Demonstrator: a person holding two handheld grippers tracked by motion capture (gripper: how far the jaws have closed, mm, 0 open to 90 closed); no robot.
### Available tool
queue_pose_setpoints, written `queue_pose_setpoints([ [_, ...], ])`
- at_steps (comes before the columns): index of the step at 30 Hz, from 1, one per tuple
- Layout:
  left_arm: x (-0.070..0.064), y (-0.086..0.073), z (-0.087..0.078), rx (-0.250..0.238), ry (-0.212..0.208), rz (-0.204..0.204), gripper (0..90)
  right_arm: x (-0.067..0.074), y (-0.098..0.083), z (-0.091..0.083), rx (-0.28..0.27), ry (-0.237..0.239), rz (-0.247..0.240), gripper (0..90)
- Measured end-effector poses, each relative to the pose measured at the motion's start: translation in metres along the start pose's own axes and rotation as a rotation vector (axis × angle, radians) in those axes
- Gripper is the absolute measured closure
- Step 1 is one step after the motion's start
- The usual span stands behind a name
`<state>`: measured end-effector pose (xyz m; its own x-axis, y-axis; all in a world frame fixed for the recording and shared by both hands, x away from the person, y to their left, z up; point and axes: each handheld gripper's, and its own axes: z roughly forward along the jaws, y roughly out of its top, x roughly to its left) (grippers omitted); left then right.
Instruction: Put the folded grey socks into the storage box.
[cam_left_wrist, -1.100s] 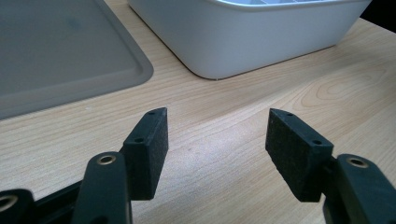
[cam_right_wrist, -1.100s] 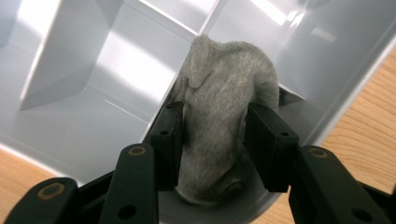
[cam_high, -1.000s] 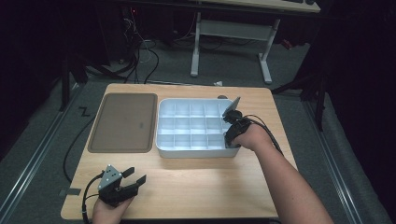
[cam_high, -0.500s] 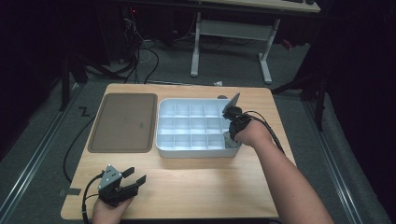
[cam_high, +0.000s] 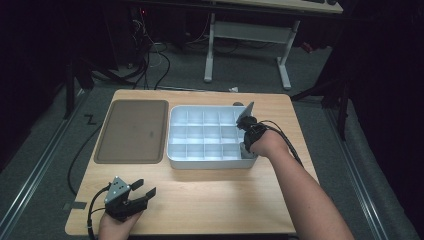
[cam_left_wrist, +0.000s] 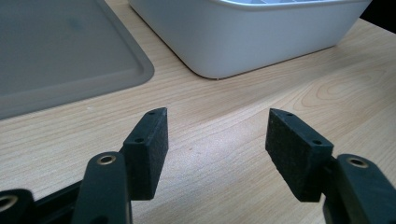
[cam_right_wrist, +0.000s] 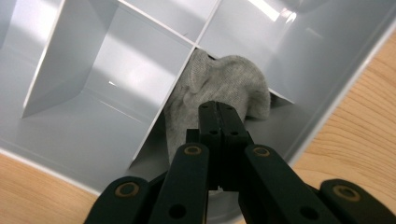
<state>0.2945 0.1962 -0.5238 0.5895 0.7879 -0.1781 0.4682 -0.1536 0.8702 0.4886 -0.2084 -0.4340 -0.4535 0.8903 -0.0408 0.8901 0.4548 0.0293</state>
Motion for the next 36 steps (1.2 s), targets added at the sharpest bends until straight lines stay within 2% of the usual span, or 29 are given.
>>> queue_pose_setpoints([
  [5,0.0,0.0,0.0,0.0,0.0,0.0,39.9,0.002,0.003,0.009,0.021,-0.013,-0.018,90.0],
  [6,0.0,0.0,0.0,0.001,-0.002,0.0,39.9,0.002,0.003,0.01,0.026,-0.012,-0.007,90.0],
  [14,-0.001,0.0,0.001,0.005,-0.006,0.002,39.9,0.001,0.004,0.02,0.037,-0.025,-0.016,90.0],
  [17,-0.001,0.0,0.001,0.005,-0.007,0.001,39.9,0.001,0.004,0.015,0.039,-0.016,-0.014,90.0],
  [18,-0.001,-0.001,0.001,0.005,-0.006,0.002,39.9,0.0,0.005,0.013,0.033,-0.017,-0.021,90.0],
  [22,-0.002,-0.001,0.002,0.009,-0.009,0.006,39.9,-0.005,0.007,0.0,-0.01,-0.027,0.006,90.0],
  [28,-0.001,-0.001,0.001,0.005,-0.007,0.001,39.9,-0.005,0.012,0.012,0.025,-0.048,0.01,90.0],
  [33,-0.001,-0.001,0.001,0.01,-0.01,0.005,39.9,-0.001,0.017,0.024,0.06,-0.072,-0.009,90.0],
  [34,-0.001,-0.001,0.001,0.01,-0.011,0.005,39.9,0.001,0.017,0.025,0.064,-0.075,0.004,90.0],
  [35,-0.001,-0.001,0.001,0.01,-0.012,0.005,39.9,0.001,0.018,0.027,0.063,-0.083,-0.017,90.0],
  [36,-0.001,-0.001,0.001,0.008,-0.012,0.005,39.9,0.001,0.018,0.028,0.068,-0.082,-0.017,90.0],
])
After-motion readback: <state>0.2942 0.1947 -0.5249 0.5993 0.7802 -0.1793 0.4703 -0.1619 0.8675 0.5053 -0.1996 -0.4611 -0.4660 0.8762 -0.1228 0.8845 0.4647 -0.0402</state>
